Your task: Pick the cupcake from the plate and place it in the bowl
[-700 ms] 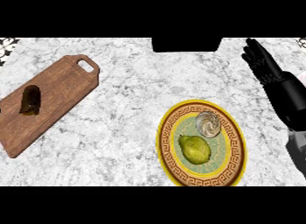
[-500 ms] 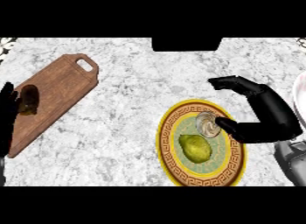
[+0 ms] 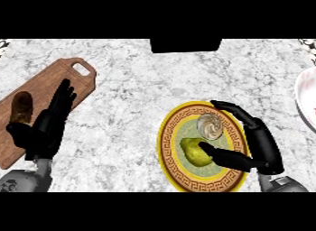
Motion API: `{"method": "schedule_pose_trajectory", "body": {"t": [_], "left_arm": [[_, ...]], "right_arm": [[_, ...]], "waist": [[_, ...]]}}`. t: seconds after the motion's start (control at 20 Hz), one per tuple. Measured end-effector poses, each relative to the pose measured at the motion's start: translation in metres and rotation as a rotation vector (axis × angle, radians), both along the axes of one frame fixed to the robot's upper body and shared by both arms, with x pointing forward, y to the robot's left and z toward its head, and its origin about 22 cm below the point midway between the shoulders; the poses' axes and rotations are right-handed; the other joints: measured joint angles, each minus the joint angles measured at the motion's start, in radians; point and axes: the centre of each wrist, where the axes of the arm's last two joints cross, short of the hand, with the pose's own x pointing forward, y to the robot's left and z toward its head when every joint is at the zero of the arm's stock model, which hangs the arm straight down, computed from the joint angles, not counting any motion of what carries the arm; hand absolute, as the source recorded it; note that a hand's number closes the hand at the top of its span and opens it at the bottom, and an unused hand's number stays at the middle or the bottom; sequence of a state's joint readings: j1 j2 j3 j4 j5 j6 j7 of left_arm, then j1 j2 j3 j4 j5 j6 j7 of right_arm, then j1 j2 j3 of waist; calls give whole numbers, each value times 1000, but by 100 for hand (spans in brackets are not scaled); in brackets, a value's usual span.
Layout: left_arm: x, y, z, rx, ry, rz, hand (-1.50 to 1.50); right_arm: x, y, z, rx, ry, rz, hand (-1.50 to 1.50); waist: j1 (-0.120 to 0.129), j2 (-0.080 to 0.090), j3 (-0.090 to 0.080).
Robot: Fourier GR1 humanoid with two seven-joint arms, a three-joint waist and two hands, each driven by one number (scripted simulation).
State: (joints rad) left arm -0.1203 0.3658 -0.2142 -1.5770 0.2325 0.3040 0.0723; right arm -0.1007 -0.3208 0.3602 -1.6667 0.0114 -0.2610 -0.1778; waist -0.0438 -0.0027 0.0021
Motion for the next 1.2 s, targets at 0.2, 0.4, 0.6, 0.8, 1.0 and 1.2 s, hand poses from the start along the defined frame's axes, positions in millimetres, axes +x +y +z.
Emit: {"method": "schedule_pose_trajectory", "body": {"t": [0.2,0.4,0.6,0.8,1.0,1.2], "left_arm": [[4,-20,-4,-12,-5,-43,0],[3,-24,-7,-21,-8,-64,0],[8,-26,-9,-18,-13,-70,0],[4,-32,-11,-20,-12,-80,0],[6,-37,-9,-19,-16,-82,0],[5,-31,-10,-17,-17,-89,0]], "right_arm": [[-24,2,-9,54,-125,-51,-150],[-39,-4,16,-4,-169,-125,-150],[-40,-13,44,-100,-120,-188,-150],[-35,-18,66,-160,-21,-197,-150],[-30,-11,86,-230,113,-189,-150],[-22,-9,92,-310,239,-178,-150]], "waist": [[17,1,-1],[27,0,-2],[33,1,-3],[40,1,-3],[45,2,-3],[47,2,-3]]}}
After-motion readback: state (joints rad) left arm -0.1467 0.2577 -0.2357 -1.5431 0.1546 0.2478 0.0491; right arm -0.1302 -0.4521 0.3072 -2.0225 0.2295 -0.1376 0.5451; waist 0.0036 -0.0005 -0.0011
